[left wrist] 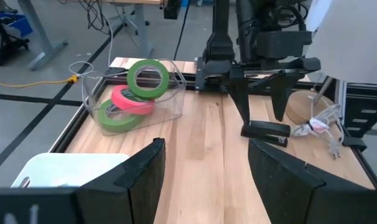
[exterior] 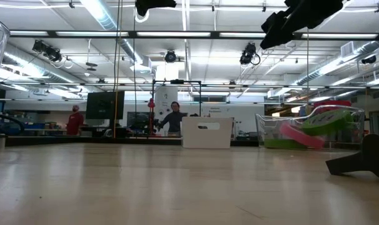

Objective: Pick and place Stapler, Stapler remover, tape
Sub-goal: Put the black stapler into the bottom transparent bin

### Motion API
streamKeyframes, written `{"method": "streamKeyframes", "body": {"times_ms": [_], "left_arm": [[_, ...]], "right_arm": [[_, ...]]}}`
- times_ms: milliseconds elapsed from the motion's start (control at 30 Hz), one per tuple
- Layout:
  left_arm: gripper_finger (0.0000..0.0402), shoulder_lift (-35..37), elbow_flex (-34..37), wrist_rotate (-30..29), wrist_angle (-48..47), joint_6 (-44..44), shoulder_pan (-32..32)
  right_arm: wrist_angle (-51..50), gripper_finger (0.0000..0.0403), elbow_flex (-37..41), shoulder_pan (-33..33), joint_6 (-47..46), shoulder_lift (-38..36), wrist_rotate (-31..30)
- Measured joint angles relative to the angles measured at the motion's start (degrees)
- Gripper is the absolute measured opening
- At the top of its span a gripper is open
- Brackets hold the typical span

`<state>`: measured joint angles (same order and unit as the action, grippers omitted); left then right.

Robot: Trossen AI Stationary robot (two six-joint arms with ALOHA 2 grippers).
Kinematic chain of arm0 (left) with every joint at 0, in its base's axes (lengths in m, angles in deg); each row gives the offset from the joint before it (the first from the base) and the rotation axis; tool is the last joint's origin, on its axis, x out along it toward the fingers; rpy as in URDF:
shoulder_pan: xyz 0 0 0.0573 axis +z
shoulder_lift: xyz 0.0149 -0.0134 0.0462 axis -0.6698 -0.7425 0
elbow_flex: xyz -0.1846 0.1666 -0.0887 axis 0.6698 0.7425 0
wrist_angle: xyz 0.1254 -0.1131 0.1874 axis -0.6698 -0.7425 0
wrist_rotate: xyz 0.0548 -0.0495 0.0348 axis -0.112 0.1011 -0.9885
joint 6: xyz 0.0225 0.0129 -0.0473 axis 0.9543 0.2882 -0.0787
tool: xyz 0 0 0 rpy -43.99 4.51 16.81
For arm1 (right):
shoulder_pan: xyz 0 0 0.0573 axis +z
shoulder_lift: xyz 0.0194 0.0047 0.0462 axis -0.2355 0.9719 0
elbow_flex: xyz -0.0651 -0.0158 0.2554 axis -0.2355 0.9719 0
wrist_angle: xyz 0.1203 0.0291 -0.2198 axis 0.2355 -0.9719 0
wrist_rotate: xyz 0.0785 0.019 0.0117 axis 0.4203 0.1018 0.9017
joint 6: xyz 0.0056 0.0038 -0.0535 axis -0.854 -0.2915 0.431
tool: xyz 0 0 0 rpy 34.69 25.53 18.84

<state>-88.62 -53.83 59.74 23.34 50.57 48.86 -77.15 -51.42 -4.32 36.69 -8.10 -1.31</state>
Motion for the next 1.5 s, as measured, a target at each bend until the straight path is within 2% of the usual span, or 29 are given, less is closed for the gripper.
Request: {"method": "streamKeyframes", "body": {"times_ms": [167,367,567,667,833,967,1100,1233,1500], "left_arm": [[0.0231,0.0,0.0,0.0,0.0,-0.02,-0.04],[0.0231,0.0,0.0,0.0,0.0,0.02,-0.04],[0.0231,0.0,0.0,0.0,-0.05,0.0,-0.04],[0.0231,0.0,0.0,0.0,-0.1,0.0,-0.02],[0.0231,0.0,0.0,0.0,-0.04,0.0,-0.02],[0.0231,0.0,0.0,0.0,-0.05,0.0,-0.04],[0.0231,0.0,0.0,0.0,-0.09,0.0,-0.04],[0.0231,0.0,0.0,0.0,-0.09,0.0,-0.04],[0.0231,0.0,0.0,0.0,-0.1,-0.02,-0.04]], "right_arm": [[-3.51,0.0261,0.0,0.03,4.38,-0.02,0.97],[-11.75,0.0261,0.0,0.92,6.65,0.27,6.37],[-18.83,0.0261,0.0,4.55,11.39,0.9,6.62],[-19.97,0.0261,0.0,6.77,15.46,1.09,6.66],[-21.84,0.0261,0.0,10.08,27.61,1.07,6.69],[-23.48,0.0261,0.0,11.36,30.74,1.71,7.08],[-24.11,0.0261,0.0,12.03,32.64,4.0,10.56],[-23.63,0.0261,0.0,12.77,34.35,7.57,10.99],[-23.62,0.0261,0.0,13.33,34.19,14.71,7.07]]}}
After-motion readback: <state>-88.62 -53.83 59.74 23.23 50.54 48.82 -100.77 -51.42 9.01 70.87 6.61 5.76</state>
